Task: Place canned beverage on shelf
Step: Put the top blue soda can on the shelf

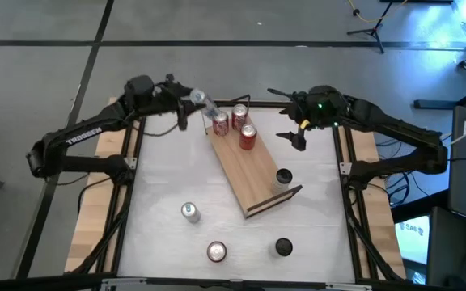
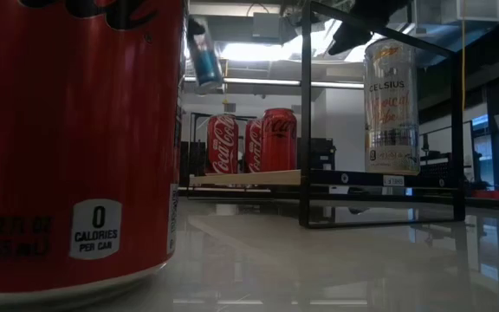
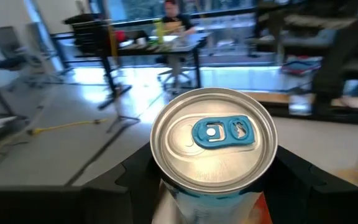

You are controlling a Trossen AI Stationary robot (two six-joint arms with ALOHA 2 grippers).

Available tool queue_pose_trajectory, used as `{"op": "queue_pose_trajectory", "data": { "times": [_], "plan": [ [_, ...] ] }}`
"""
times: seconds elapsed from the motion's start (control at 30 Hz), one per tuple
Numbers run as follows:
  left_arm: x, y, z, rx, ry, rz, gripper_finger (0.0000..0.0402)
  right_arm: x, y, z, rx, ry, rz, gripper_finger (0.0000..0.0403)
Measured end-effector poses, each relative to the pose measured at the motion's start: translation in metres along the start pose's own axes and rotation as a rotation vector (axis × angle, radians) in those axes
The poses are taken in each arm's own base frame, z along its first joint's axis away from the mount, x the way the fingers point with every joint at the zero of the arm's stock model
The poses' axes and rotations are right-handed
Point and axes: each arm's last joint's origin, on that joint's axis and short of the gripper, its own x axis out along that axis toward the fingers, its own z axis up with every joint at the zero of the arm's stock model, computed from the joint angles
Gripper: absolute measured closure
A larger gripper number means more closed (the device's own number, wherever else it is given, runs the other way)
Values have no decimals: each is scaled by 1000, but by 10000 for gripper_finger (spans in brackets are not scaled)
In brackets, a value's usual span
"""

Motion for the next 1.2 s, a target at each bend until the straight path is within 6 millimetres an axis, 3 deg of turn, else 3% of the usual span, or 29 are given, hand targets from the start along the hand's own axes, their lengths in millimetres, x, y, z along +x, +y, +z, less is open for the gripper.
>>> {"op": "queue_pose_trajectory", "data": {
  "times": [0.33, 0.53, 0.7, 1.2],
  "plan": [
    [17, -71, 1, -56, 33, -92, 197, 30, 4, -26, 16, -38, 42, 33],
    [45, -105, -11, -105, 54, -154, 197, 38, 5, -28, 16, -55, 74, 33],
    [70, -126, -24, -151, 46, -184, 197, 40, 5, -28, 17, -54, 82, 33],
    [132, -178, -48, -161, 235, 32, 197, 40, 5, -28, 17, -53, 82, 33]
  ]
}}
